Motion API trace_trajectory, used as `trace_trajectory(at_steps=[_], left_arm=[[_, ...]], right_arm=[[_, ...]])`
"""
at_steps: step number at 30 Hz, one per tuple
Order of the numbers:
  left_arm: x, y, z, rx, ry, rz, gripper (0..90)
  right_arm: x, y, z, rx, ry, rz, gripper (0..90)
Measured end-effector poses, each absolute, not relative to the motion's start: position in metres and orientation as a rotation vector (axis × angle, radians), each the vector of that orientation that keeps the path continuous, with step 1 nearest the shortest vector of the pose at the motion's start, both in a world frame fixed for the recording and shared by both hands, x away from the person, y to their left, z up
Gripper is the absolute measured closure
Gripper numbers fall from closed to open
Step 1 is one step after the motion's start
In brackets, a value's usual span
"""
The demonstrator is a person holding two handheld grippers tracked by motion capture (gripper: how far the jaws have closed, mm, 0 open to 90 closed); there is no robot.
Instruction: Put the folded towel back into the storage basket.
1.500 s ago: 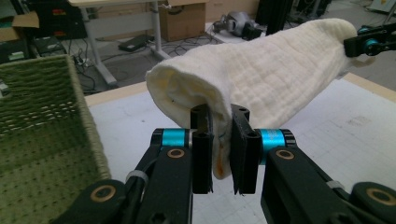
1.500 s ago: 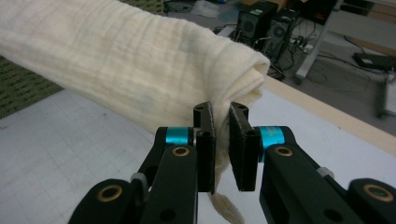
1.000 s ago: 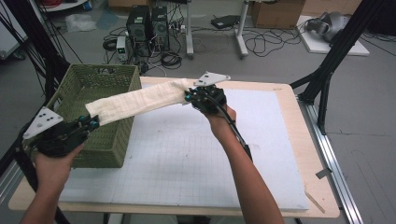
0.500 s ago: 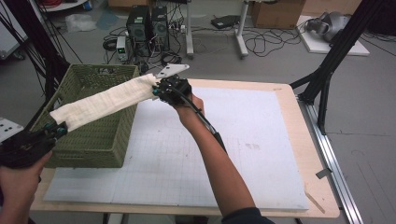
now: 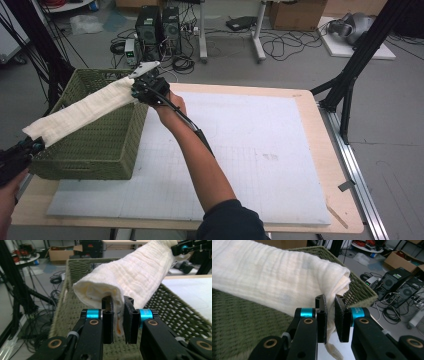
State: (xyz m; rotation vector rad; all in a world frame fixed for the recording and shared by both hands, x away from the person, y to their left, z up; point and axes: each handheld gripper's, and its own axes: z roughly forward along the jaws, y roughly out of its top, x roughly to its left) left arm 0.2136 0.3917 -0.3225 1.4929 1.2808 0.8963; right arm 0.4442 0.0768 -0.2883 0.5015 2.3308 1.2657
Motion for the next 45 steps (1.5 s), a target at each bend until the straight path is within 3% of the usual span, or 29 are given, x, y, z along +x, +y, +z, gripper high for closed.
trace_trajectory(at_steps=[9,10,12,13,16,21,27,29,30,36,45], left_arm=[[0.221,0.405,-0.325,1.507,1.331,0.901,78.3],[0.224,0.406,-0.327,1.524,1.339,0.893,74.3],[0.228,0.406,-0.329,1.516,1.386,0.92,51.1],[0.226,0.405,-0.329,1.49,1.402,0.954,46.6],[0.217,0.405,-0.328,1.449,1.372,1.0,42.3],[0.21,0.404,-0.324,1.418,1.323,1.003,42.0],[0.216,0.387,-0.324,1.424,1.253,0.931,30.5],[0.221,0.377,-0.325,1.435,1.238,0.905,19.6],[0.223,0.372,-0.325,1.439,1.226,0.893,18.3],[0.236,0.335,-0.323,1.455,1.134,0.788,18.4],[0.26,0.265,-0.324,1.551,0.978,0.671,18.6]], right_arm=[[0.462,0.116,-0.299,0.527,2.325,1.263,81.4],[0.463,0.118,-0.3,0.531,2.319,1.265,79.8],[0.464,0.124,-0.305,0.548,2.299,1.229,70.0],[0.465,0.125,-0.308,0.556,2.297,1.206,67.2],[0.467,0.122,-0.312,0.579,2.296,1.197,55.2],[0.465,0.108,-0.307,0.591,2.278,1.221,50.3],[0.456,0.075,-0.294,0.583,2.264,1.26,40.4],[0.452,0.06,-0.291,0.548,2.282,1.289,36.2],[0.45,0.052,-0.29,0.533,2.288,1.305,33.1],[0.435,-0.003,-0.284,0.573,2.303,1.339,21.7],[0.405,-0.106,-0.288,0.681,2.225,1.314,14.8]])
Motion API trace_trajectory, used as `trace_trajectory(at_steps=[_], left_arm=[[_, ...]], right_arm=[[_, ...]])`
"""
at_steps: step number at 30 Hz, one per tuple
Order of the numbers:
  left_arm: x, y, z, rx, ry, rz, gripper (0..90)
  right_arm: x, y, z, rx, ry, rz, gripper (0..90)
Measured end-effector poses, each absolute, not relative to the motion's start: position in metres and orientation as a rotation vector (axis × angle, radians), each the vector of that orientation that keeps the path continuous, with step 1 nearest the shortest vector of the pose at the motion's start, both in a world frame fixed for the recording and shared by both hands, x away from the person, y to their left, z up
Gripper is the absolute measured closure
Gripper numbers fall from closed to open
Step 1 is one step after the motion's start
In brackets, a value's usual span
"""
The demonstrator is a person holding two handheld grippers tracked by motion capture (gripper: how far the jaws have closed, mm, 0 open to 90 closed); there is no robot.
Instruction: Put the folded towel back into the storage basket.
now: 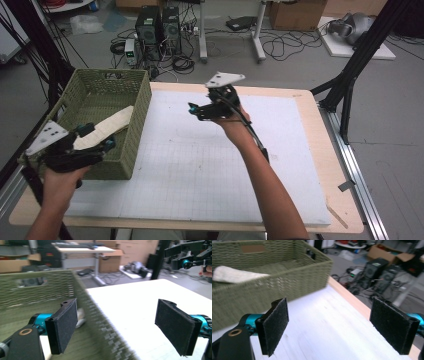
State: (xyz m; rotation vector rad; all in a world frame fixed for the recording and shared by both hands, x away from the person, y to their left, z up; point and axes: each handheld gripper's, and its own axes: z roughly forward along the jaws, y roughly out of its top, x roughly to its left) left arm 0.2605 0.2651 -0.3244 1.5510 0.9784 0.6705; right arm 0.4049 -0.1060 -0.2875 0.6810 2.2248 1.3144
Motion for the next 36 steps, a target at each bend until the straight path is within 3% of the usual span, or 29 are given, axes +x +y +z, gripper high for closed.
trace_trajectory(at_steps=[16,24,36], left_arm=[[0.286,0.171,-0.343,1.633,0.812,0.496,18.9],[0.288,0.132,-0.362,1.677,0.748,0.444,19.4],[0.283,0.117,-0.396,1.716,0.736,0.436,20.2]], right_arm=[[0.338,-0.228,-0.331,0.837,2.148,1.248,11.3],[0.298,-0.261,-0.368,0.923,2.083,1.213,11.4],[0.26,-0.291,-0.4,1.01,2.013,1.194,11.3]])
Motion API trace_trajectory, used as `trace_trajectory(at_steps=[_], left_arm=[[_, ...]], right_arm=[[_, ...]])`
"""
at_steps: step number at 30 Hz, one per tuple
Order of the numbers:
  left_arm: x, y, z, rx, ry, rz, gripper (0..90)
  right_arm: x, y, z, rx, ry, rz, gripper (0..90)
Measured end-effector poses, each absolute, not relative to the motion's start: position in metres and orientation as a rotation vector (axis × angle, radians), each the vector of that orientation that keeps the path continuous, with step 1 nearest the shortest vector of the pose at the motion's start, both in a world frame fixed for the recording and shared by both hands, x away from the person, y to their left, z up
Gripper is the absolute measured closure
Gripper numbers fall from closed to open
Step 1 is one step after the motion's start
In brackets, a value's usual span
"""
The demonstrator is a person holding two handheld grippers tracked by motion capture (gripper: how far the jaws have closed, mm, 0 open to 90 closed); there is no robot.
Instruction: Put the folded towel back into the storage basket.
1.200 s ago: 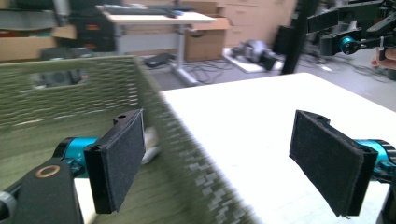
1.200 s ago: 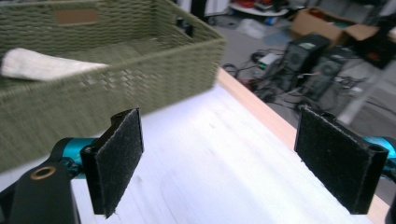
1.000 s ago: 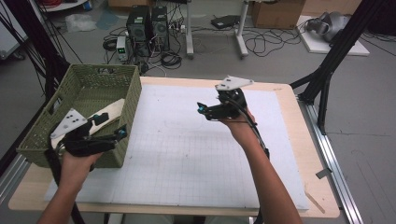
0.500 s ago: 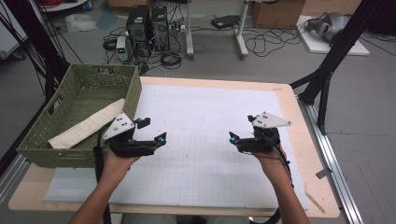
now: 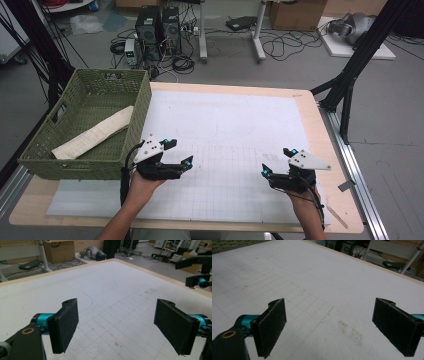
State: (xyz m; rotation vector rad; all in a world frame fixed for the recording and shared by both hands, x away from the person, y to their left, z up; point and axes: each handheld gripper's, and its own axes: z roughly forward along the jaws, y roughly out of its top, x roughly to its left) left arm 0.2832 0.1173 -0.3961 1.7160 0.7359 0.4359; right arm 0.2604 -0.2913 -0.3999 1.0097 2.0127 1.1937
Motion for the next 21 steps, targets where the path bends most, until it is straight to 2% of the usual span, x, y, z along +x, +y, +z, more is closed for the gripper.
trace_trajectory(at_steps=[6,21], left_arm=[[0.283,0.119,-0.409,1.744,0.749,0.441,20.6],[0.281,0.125,-0.42,1.777,0.778,0.445,21.2]], right_arm=[[0.249,-0.303,-0.402,1.064,1.957,1.22,11.3],[0.251,-0.304,-0.41,1.094,1.966,1.183,11.3]])
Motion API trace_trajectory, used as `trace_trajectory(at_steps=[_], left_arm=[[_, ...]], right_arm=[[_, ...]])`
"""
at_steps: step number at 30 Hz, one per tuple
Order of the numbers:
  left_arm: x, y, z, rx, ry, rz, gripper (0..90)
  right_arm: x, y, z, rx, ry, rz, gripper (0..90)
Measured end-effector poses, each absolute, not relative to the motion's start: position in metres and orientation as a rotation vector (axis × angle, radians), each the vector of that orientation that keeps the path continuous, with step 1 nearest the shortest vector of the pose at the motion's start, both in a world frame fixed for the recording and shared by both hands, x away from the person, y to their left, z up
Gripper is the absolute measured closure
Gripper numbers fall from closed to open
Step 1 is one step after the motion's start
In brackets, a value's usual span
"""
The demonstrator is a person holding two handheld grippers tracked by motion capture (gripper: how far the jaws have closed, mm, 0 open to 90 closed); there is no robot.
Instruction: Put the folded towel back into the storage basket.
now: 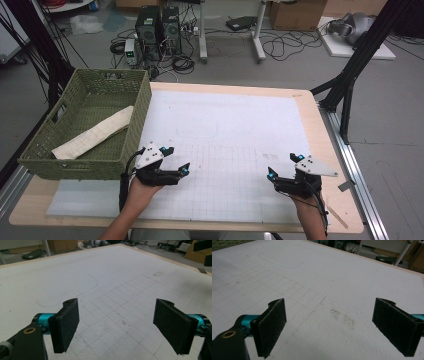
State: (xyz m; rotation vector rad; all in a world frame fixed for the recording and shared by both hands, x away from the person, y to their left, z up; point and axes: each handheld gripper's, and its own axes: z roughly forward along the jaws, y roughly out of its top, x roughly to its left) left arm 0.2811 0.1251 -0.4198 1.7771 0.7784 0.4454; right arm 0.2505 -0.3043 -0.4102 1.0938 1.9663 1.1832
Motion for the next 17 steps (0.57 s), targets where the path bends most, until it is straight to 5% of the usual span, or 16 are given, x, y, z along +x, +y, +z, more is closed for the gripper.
trace_trajectory(at_steps=[17], left_arm=[[0.2824,0.1278,-0.4221,1.782,0.799,0.44,21.4]], right_arm=[[0.2537,-0.3024,-0.4119,1.087,1.973,1.173,11.4]])
